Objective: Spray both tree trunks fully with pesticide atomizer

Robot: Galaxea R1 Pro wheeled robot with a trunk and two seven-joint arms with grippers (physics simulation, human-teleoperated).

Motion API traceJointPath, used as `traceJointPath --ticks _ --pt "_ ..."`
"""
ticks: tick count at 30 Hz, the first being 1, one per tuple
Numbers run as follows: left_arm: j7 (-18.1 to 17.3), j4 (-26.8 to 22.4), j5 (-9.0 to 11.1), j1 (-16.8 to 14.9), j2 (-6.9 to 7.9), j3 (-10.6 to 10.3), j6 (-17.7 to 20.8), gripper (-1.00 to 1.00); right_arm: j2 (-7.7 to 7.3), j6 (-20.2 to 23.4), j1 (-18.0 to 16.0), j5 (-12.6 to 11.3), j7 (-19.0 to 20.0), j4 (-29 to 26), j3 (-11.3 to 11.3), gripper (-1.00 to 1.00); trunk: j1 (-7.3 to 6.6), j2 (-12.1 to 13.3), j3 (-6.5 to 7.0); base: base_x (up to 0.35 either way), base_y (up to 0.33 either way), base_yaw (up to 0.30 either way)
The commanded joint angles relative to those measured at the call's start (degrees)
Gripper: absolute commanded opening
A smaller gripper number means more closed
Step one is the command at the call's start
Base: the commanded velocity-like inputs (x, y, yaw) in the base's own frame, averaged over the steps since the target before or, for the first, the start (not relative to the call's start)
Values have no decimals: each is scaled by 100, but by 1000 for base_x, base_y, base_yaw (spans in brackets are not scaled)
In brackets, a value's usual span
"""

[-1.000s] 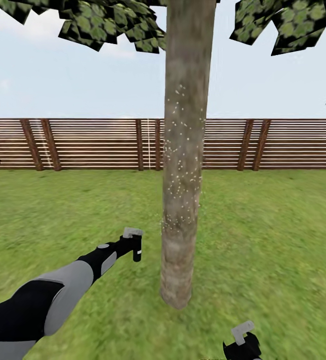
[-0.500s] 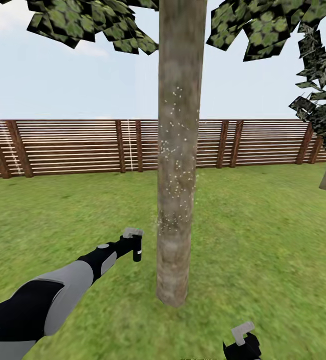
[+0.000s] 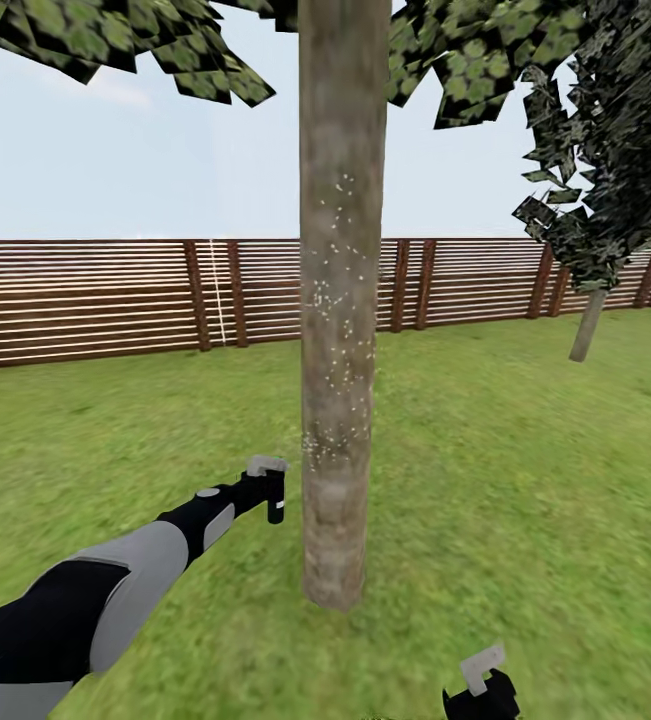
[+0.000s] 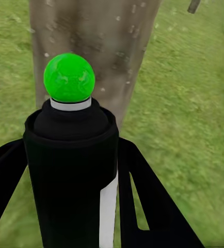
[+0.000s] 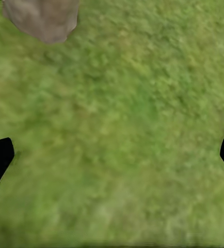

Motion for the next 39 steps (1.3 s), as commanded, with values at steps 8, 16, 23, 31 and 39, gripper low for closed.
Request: traceJointPath --ticks 8,16,23,31,39 --pt "9 -7 0 196 12 15 -5 -100 23 0 2 -1 -2 0 -1 100 0 0 0 0 350 -300" --pt "-6 -25 523 202 24 10 -30 -100 23 0 2 -1 -2 0 -1 100 0 0 0 15 350 -268" --pt "-8 -26 550 202 24 10 -23 -100 22 0 2 -1 -2 0 -1 100 0 0 0 84 350 -146" --pt "-8 -23 549 202 24 10 -22 -100 23 0 2 -1 -1 0 -1 100 0 0 0 30 350 -291" --pt "-8 -17 549 202 24 10 -22 -100 22 0 2 -1 -2 0 -1 100 0 0 0 0 350 -294"
